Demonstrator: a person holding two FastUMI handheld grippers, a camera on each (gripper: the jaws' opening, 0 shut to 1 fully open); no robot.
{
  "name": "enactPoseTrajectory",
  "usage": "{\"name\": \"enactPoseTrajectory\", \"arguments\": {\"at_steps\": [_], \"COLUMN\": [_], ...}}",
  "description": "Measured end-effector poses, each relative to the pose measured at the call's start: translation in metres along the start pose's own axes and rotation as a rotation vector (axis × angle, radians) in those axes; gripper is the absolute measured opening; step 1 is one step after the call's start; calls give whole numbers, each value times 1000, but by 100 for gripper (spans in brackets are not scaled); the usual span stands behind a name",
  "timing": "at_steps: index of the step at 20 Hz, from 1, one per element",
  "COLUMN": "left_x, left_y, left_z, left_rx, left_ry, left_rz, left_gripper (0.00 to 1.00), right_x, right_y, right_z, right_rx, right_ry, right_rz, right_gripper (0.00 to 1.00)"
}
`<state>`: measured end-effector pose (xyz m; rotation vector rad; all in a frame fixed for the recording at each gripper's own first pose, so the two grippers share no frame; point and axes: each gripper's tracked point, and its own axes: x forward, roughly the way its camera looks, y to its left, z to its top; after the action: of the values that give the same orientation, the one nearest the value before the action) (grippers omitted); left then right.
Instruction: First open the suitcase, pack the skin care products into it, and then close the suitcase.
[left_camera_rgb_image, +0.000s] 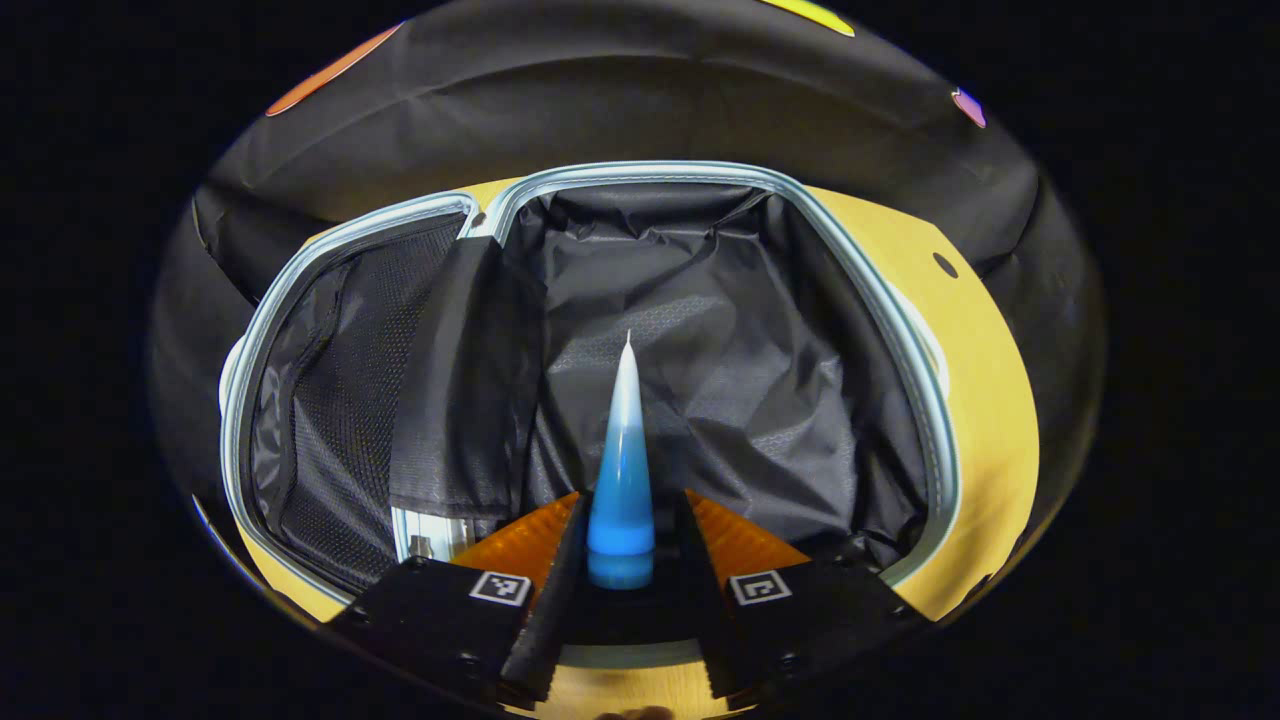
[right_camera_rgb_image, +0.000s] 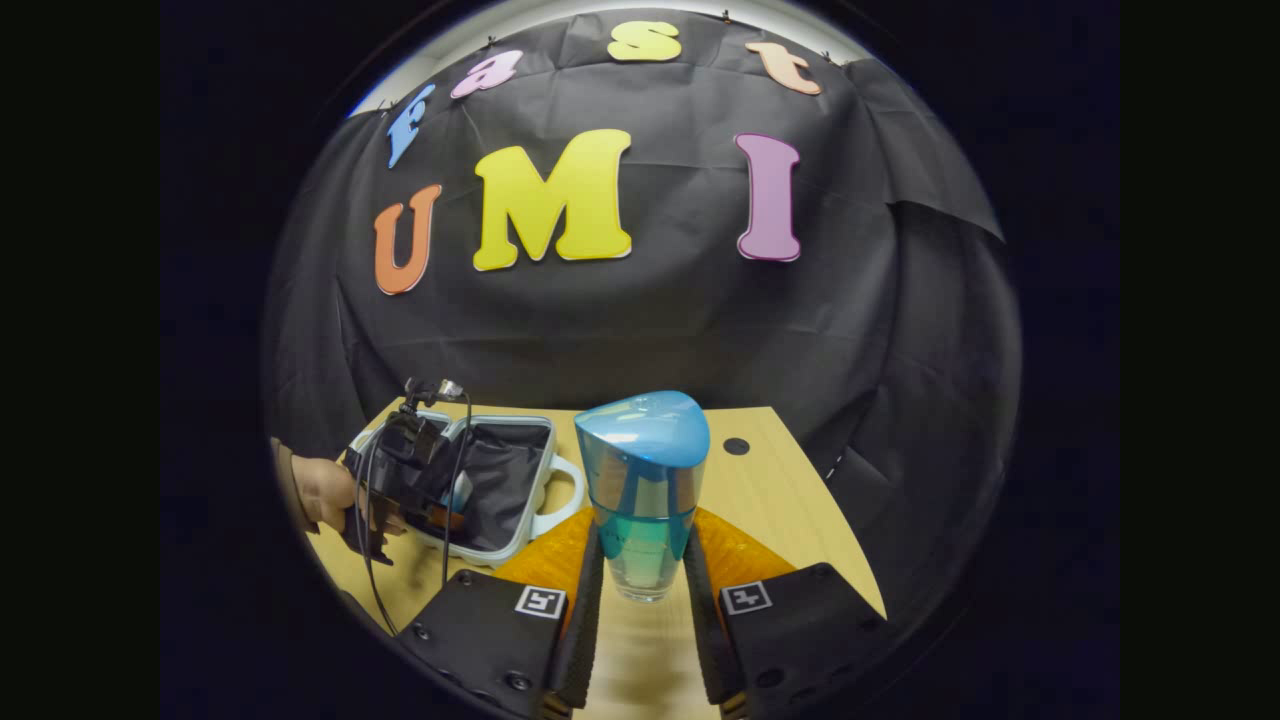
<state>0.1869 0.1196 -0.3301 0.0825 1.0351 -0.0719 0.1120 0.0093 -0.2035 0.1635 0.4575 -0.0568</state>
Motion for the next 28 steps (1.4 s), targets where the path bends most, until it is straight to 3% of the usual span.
{"name": "enactPoseTrajectory", "arguments": {"at_steps": [1, 2, 3, 4, 5, 7, 10, 16, 22, 28], "left_x": [-7, -19, -33, -48, -63, -93, -133, -173, -166, -160], "left_y": [-5, -9, -12, -14, -15, -9, 14, 90, 182, 239], "left_z": [5, 12, 19, 25, 30, 32, 22, -17, -64, -70], "left_rx": [4, 6, 7, 6, 9, 20, 7, -38, -163, -261], "left_ry": [-27, -64, -110, -162, -217, -311, -424, -605, -544, -547], "left_rz": [-13, -22, -34, -47, -62, -76, -76, -8, 127, 186], "left_gripper": [66, 80, 77, 80, 90, 99, 99, 99, 99, 99], "right_x": [1, 3, 6, 11, 16, 29, 53, 113, 148, 177], "right_y": [6, 15, 24, 34, 46, 74, 115, 172, 205, 210], "right_z": [5, 7, 10, 13, 14, 14, 5, -52, -112, -142], "right_rx": [-7, -16, -24, -30, -33, -29, -11, -3, -17, -31], "right_ry": [-2, -1, 1, 7, 15, 30, 71, 231, 383, 491], "right_rz": [11, 25, 38, 54, 72, 114, 160, 144, 116, 68], "right_gripper": [40, 40, 40, 42, 40, 39, 40, 40, 40, 39]}}
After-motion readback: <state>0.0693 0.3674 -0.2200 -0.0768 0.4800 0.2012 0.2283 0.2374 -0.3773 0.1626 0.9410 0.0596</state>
